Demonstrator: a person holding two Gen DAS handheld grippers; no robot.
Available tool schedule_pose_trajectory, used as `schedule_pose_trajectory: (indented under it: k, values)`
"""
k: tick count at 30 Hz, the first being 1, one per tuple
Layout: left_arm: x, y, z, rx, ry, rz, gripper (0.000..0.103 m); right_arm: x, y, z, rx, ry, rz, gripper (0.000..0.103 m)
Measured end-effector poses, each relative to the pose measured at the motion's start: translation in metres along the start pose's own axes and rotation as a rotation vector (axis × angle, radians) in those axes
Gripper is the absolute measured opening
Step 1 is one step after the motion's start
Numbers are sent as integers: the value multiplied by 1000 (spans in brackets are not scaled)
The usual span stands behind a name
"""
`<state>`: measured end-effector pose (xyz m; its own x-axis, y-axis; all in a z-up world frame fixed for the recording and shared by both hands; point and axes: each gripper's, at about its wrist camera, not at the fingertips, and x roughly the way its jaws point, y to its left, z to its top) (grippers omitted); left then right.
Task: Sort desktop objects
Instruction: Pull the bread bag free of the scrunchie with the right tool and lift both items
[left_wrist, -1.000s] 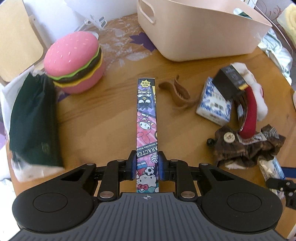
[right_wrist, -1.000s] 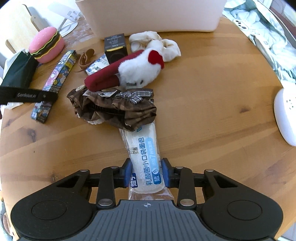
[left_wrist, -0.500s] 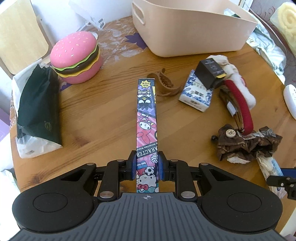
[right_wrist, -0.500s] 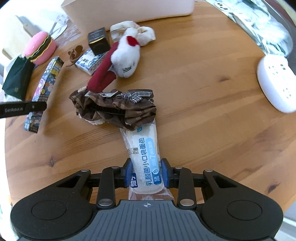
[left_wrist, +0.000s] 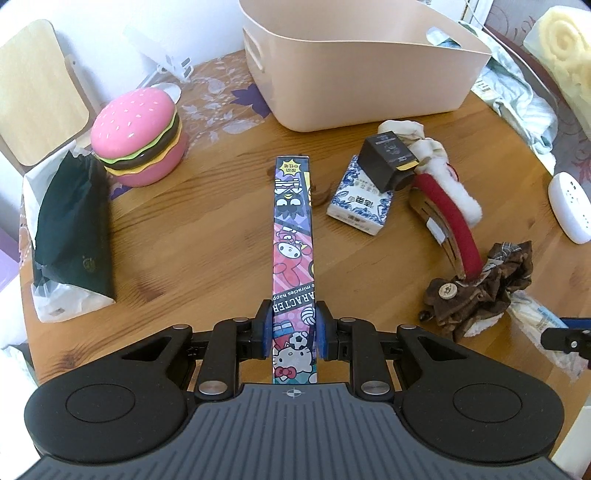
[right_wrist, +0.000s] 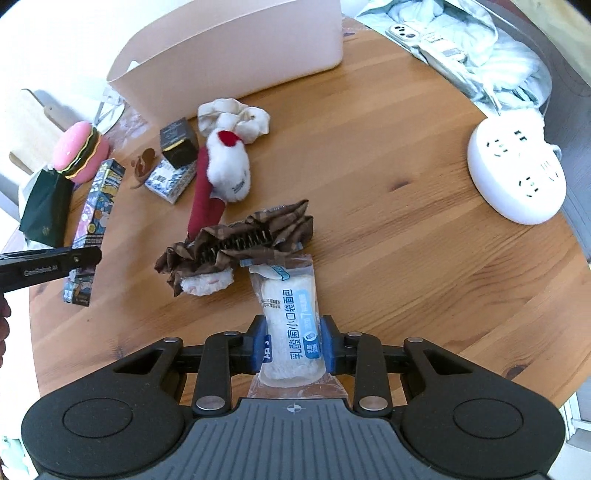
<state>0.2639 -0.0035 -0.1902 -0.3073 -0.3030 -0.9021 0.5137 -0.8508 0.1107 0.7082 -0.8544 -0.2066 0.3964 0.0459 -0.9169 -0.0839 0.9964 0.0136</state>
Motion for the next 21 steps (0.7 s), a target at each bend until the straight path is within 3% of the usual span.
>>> schedule_pose_trajectory:
  k: [10,21]
  values:
    - [2,-1,-3,37,13,-10,23,26,-11,-12,8,74,-45,27]
    - [5,0,-3,102,13,-38,23,29,-13,-12,2,82,-76,27]
